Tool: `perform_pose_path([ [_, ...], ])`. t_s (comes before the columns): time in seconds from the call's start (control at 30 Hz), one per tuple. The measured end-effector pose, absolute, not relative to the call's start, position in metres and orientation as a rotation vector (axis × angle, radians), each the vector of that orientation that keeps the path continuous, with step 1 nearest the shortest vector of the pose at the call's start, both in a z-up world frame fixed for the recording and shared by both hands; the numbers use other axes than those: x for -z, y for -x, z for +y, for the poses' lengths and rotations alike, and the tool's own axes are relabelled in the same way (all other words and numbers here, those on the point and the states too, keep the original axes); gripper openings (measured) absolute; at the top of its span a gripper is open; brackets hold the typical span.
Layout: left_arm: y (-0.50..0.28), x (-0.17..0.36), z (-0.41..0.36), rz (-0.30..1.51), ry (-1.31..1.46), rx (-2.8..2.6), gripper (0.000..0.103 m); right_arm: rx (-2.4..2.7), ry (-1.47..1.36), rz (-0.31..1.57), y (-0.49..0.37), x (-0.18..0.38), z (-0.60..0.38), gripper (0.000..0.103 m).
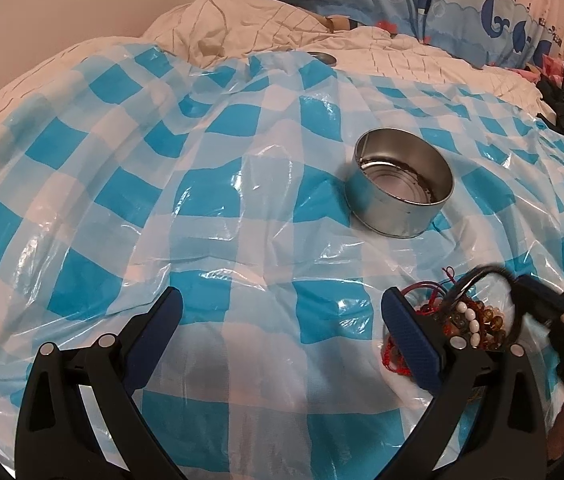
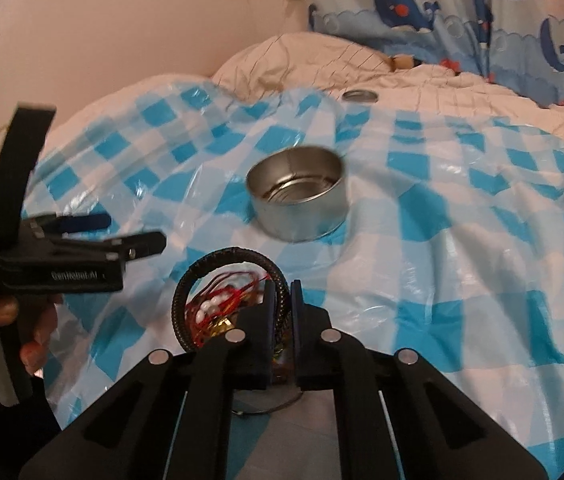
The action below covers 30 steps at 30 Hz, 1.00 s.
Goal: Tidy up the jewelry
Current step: 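Grasp the black braided bracelet from the pile with the right gripper, then lift the black bracelet with the right gripper while the left gripper grasps red strings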
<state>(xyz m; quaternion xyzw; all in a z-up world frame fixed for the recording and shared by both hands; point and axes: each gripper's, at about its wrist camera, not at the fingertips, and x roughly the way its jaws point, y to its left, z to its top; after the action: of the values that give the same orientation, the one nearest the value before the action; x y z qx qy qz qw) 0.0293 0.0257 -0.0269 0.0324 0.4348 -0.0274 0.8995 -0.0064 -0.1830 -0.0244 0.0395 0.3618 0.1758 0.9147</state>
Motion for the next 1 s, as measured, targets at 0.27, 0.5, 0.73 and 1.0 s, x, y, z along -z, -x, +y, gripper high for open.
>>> perform_pose_path([
  [0.27,-0.02,0.038,-0.021,0.917,-0.145,0.279,0.096,-0.205,-0.201,0.78,-0.003,0.024,-0.234,0.008],
  [0.5,-0.024,0.049,-0.034,0.934,-0.128,0.321,0.089,-0.151,-0.218,0.832,-0.007,0.037,-0.245,0.009],
  [0.73,-0.04,0.067,-0.031,1.039,-0.02,0.426,0.028,-0.137,-0.218,0.877,-0.01,0.046,-0.245,0.008],
  [1.0,-0.029,0.048,-0.028,0.993,-0.061,0.475,0.01,-0.113,-0.16,0.905,-0.011,0.054,-0.235,0.048],
])
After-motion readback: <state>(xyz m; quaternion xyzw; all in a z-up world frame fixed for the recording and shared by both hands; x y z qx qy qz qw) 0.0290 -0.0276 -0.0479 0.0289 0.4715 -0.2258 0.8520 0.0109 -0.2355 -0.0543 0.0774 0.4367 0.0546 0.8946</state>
